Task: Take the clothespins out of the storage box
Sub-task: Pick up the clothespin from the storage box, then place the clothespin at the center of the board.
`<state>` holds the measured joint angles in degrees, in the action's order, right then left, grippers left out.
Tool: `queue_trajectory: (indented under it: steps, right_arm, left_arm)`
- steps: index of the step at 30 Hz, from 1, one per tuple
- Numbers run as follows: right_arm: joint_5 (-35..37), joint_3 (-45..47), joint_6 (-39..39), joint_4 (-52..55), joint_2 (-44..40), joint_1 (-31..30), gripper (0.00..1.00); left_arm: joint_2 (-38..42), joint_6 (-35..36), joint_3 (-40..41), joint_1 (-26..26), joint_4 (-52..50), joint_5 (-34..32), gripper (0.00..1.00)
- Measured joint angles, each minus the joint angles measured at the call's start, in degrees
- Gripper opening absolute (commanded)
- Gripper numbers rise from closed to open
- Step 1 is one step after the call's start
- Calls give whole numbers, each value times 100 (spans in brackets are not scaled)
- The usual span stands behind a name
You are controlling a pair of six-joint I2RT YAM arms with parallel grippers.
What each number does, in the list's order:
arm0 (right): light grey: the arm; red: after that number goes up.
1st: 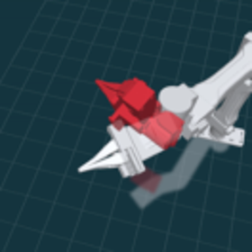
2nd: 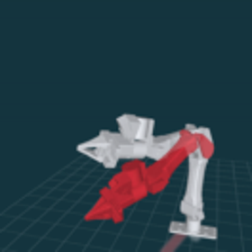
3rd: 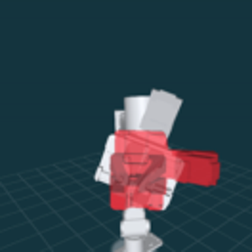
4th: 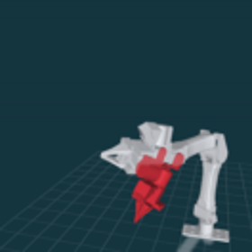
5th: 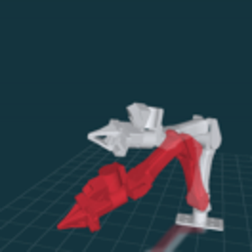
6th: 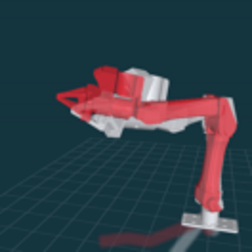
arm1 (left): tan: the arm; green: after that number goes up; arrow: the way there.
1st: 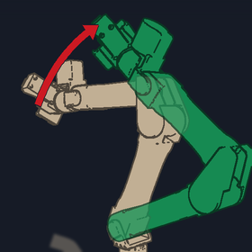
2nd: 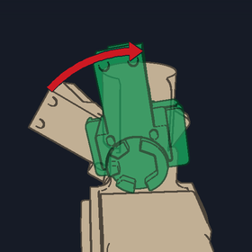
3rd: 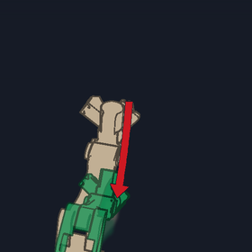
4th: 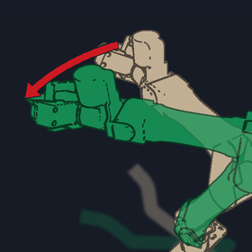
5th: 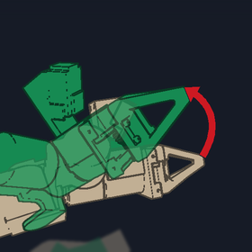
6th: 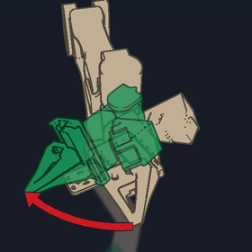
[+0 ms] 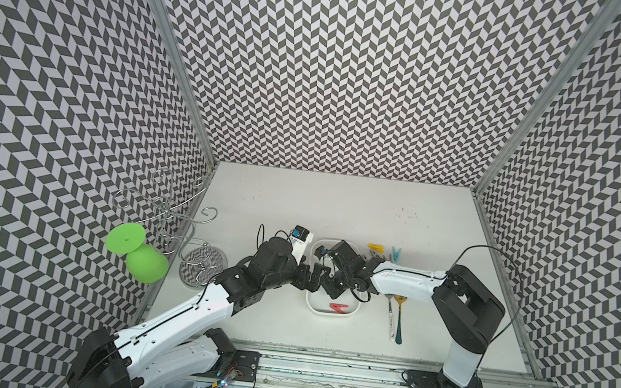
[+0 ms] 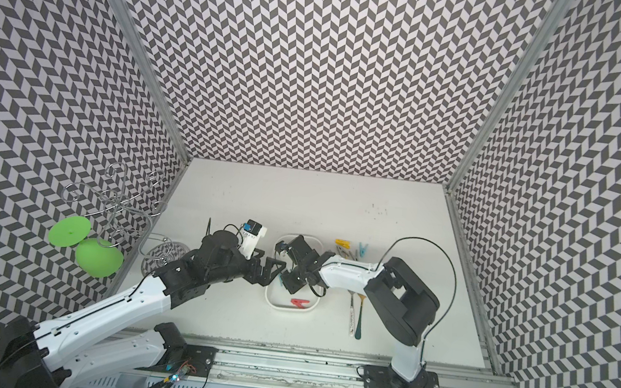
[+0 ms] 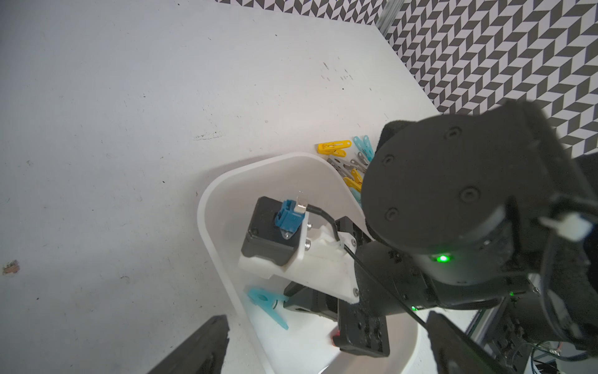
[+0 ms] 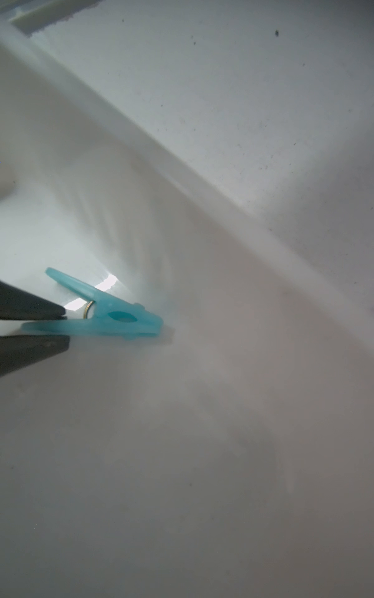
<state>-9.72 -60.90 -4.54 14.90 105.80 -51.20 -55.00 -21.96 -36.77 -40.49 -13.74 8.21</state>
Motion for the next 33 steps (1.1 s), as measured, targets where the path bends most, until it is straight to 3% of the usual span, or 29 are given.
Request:
queue_trajectory:
  steps: [7, 15, 23, 33]
  right_arm:
    - [48, 81, 42, 4, -142, 52, 0]
    - [378, 428, -15, -37, -1338, 448, 0]
    - [1165, 944, -485, -175, -2446, 1370, 0]
    - [1716, 1554, -1394, -85, -2588, 2699, 1]
  left_arm:
    - [0, 0, 0, 0, 0, 0, 100]
    - [0, 0, 0, 0, 2, 0, 100]
    - [0, 0, 0, 0, 2, 0, 100]
    - [-11, 0, 0, 0, 2, 0, 100]
